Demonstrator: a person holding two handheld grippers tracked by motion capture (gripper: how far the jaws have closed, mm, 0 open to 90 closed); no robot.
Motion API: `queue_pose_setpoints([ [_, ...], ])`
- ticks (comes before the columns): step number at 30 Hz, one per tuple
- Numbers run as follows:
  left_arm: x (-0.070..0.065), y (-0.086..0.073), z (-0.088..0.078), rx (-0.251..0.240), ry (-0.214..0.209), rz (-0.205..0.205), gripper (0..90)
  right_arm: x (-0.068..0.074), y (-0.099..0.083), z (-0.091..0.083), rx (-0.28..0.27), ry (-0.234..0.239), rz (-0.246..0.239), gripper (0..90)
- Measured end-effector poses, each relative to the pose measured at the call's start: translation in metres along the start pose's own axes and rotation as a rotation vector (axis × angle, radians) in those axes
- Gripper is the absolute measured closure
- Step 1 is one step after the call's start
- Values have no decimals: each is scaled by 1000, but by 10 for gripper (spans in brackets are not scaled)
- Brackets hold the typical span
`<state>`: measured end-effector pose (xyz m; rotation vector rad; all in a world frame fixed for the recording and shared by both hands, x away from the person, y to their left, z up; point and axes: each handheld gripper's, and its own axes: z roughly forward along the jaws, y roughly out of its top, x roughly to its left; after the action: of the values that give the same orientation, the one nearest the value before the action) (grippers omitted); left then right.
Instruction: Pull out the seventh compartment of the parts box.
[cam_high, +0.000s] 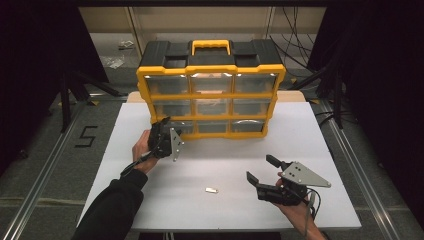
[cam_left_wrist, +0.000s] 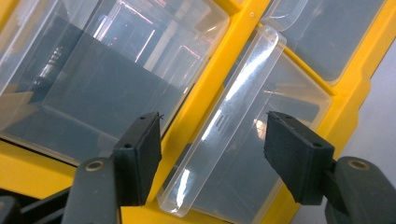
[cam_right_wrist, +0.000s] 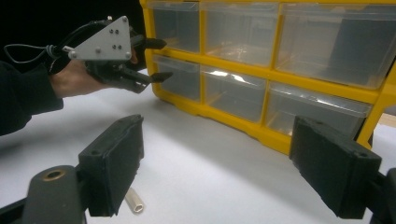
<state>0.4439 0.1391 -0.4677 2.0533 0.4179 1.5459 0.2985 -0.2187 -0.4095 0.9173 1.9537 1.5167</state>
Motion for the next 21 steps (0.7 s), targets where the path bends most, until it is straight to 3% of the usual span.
queue_pose_setpoints([
  [9, -1, 1, 2, -9, 3, -4, 393, 0, 0, 0, 1, 2, -2, 188],
  [21, -3, 1, 5, -17, 37, 6, 438, 0, 0, 0, 0, 5, -6, 189],
])
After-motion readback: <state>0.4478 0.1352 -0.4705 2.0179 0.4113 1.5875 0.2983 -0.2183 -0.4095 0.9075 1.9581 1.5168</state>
